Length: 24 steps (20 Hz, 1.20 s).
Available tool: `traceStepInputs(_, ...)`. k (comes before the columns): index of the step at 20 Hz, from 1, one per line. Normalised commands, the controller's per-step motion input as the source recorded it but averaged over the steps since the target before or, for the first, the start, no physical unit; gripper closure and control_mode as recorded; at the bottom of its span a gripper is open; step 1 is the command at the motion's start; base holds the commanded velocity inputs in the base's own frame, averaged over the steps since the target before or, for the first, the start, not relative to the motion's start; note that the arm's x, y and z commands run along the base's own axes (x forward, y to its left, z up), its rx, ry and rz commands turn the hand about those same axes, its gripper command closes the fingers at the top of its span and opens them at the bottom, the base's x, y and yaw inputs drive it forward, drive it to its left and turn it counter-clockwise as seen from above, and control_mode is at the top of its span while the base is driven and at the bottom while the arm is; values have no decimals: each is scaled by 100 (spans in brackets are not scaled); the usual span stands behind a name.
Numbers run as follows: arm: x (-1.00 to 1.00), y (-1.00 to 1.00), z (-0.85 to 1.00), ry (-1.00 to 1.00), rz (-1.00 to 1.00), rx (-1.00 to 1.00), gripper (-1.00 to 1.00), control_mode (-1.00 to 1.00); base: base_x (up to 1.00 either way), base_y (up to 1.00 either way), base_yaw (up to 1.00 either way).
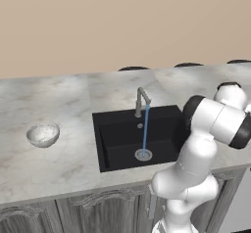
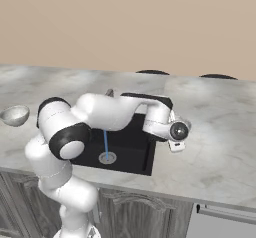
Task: Rinse each bowl for a few seconds and place them down in the sink or on the counter.
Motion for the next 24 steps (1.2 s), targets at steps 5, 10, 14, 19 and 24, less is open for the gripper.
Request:
traceStepInputs(5, -5, 9, 79, 8, 0, -4, -100, -100, 0, 0, 0)
traceStepInputs(10, -6, 5, 74, 14, 0, -1, -100, -100, 0, 0, 0)
traceStepInputs(14, -37, 2, 48, 15, 0, 4, -100, -100, 0, 0, 0)
traceStepInputs(19, -47, 9, 38, 15, 0, 5, -100, -100, 0, 0, 0)
traceStepInputs(24, -37, 35, 24, 13, 0, 2, -100, -100, 0, 0, 0)
